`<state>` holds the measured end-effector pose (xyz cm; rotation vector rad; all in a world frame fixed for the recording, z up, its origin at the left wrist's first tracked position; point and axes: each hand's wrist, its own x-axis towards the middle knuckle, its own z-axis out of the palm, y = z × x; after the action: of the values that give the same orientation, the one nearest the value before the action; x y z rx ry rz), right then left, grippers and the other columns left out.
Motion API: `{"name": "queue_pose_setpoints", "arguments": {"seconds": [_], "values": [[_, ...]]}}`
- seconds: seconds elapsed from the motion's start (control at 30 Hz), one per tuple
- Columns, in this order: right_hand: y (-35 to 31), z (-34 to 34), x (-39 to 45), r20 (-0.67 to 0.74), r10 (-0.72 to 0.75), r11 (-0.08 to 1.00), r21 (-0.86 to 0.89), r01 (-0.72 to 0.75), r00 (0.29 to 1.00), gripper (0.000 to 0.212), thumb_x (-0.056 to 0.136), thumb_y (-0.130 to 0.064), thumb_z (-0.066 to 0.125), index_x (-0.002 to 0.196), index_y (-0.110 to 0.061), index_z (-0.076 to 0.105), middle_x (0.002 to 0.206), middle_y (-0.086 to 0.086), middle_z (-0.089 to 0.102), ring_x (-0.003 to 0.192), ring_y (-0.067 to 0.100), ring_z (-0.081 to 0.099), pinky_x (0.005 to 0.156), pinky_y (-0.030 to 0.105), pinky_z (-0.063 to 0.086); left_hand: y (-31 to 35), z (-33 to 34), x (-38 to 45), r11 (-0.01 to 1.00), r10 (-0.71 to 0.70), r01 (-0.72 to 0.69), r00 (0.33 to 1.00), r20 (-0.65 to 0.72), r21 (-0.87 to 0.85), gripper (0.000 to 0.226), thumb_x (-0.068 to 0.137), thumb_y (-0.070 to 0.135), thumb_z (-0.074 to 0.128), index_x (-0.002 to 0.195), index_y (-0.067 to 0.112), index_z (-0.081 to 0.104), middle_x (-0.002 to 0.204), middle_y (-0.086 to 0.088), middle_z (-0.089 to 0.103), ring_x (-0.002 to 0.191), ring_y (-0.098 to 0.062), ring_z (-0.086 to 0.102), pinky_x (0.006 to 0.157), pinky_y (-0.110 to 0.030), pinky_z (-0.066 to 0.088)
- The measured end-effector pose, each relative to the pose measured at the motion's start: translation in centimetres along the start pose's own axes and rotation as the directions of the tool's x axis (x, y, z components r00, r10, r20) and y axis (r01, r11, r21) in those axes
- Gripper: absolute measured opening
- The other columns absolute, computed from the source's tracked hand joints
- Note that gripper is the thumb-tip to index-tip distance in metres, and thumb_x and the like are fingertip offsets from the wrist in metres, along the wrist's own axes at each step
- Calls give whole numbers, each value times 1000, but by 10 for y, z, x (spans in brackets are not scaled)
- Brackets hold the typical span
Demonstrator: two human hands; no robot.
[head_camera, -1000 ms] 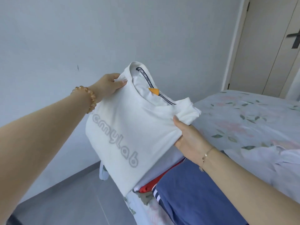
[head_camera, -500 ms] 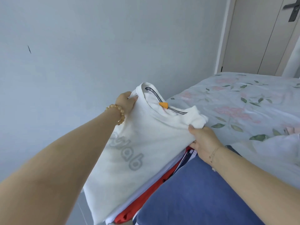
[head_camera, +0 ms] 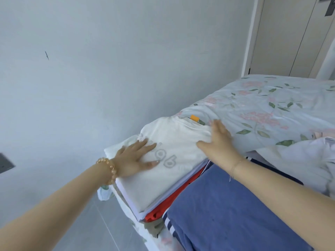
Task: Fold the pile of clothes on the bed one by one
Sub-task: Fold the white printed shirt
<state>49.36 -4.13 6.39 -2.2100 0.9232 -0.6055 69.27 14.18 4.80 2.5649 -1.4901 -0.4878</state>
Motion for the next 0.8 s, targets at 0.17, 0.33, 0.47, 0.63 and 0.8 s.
{"name": "queue_pose_setpoints", "arguments": {"seconds": [0.17,0.33,0.47,0.63,0.8], "values": [[-30,54,-20,440,-142,807,-467,361,887,67,95,-65,27,153,-40,4,161,-7,-15,148,27,-14,116,54,-3,-7,44,-14,988,-20,40,991,-130,147,79,66,88,1,139,61,-14,152,24,-26,143,-5,-22,116,-48,-14],[-2,79,-16,564,43,761,-553,338,824,70,91,-73,12,149,-46,-15,158,-9,-27,145,27,-25,116,55,-10,-3,61,-12,972,-70,108,981,-181,210,77,68,82,-7,140,55,-22,152,19,-31,143,-7,-23,116,-51,-12],[-16,45,-25,600,62,774,-533,342,797,72,94,-69,22,154,-36,1,162,-8,-11,149,22,-10,119,51,1,3,49,-15,966,-114,131,990,-89,223,77,75,82,0,143,51,-21,153,15,-32,144,-10,-23,115,-56,-11],[-25,-37,-80,404,-147,805,-482,346,903,59,102,-51,29,154,-26,18,162,-2,9,148,17,9,118,36,13,53,19,-43,994,-14,38,973,-231,102,73,88,73,17,148,44,-11,158,13,-17,147,-10,-13,117,-52,-9],[-1,-125,-160,304,-137,801,-526,286,943,58,102,-48,34,154,-30,17,162,-7,11,148,12,10,118,28,11,151,8,-93,947,293,-222,892,-344,231,84,69,74,-5,149,45,-8,159,14,-15,147,-9,-12,119,-45,-5]]}}
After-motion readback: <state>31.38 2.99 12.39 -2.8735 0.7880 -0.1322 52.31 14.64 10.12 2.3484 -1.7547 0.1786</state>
